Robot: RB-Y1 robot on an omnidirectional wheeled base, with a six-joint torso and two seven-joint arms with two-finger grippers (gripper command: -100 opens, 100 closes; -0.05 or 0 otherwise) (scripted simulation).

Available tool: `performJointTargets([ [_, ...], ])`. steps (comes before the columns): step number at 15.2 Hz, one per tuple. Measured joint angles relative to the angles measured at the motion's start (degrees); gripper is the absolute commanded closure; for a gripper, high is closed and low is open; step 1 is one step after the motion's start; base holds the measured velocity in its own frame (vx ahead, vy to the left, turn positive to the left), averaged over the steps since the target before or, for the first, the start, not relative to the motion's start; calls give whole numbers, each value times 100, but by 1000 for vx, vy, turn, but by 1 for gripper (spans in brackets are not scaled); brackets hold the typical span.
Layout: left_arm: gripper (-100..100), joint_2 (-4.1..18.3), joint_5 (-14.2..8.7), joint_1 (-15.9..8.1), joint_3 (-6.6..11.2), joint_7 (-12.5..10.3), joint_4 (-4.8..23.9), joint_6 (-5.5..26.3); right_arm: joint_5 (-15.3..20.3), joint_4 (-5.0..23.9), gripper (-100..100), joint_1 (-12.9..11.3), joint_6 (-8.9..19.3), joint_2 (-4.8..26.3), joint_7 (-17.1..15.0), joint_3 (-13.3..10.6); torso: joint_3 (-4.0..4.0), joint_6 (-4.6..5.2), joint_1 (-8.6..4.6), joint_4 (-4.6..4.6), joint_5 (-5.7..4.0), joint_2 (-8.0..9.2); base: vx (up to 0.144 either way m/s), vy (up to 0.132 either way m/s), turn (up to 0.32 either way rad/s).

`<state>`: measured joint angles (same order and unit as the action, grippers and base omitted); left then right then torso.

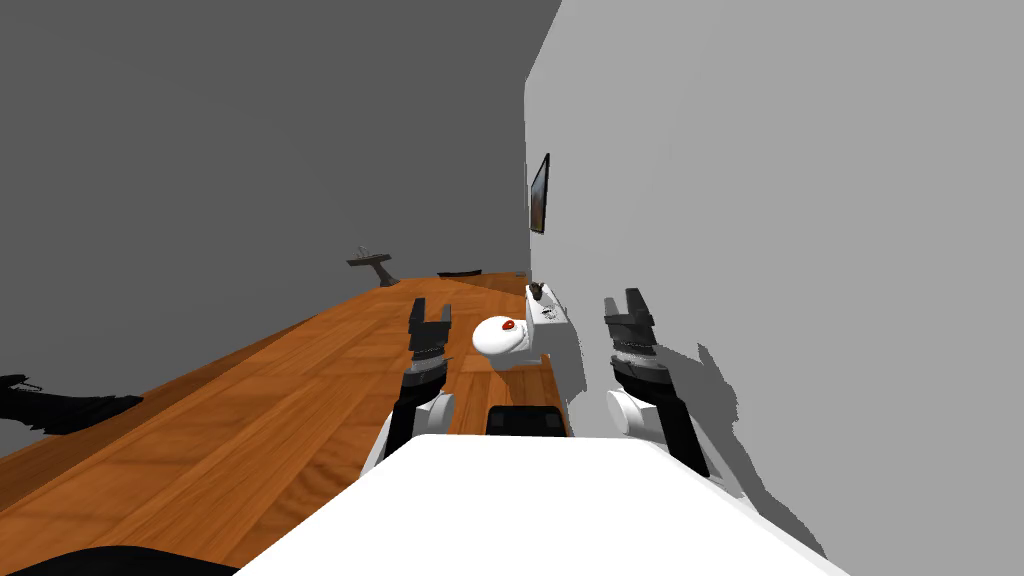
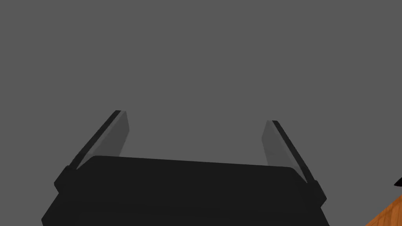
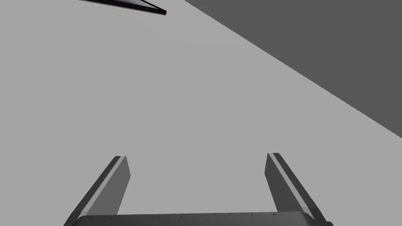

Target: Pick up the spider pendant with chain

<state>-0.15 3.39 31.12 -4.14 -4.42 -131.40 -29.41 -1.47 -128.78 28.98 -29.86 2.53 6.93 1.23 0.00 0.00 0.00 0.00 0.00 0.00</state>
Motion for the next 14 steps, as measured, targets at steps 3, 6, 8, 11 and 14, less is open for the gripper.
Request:
performJointTargets([
  [3, 0, -1, 0, 0, -1, 0, 0, 0, 129, 139, -100, -7, 30, 260, 116, 40, -4, 0, 19, -2, 3, -7, 19, 67, 10],
  [6, 0, -1, 0, 0, -1, 0, 0, 0, 342, 402, -100, -135, 183, 555, 335, 150, -10, -1, 39, -4, 8, -17, 43, 108, 15],
  [8, 0, -1, 0, 1, -1, 0, 0, 0, 539, 639, -100, -189, 264, 743, 534, 216, -16, -2, 53, -6, 11, -28, 83, 147, 18],
  [11, 0, -1, 0, 1, -1, 0, 0, 0, 842, 975, -100, -269, 434, 1005, 859, 330, -18, -1, 65, -7, 14, -31, 56, 151, 15],
  [14, 0, -1, 0, 1, -1, 0, 0, 0, 1093, 1280, -100, -381, 612, 1245, 1111, 456, -17, -1, 56, -7, 13, -29, 63, 132, 19],
])
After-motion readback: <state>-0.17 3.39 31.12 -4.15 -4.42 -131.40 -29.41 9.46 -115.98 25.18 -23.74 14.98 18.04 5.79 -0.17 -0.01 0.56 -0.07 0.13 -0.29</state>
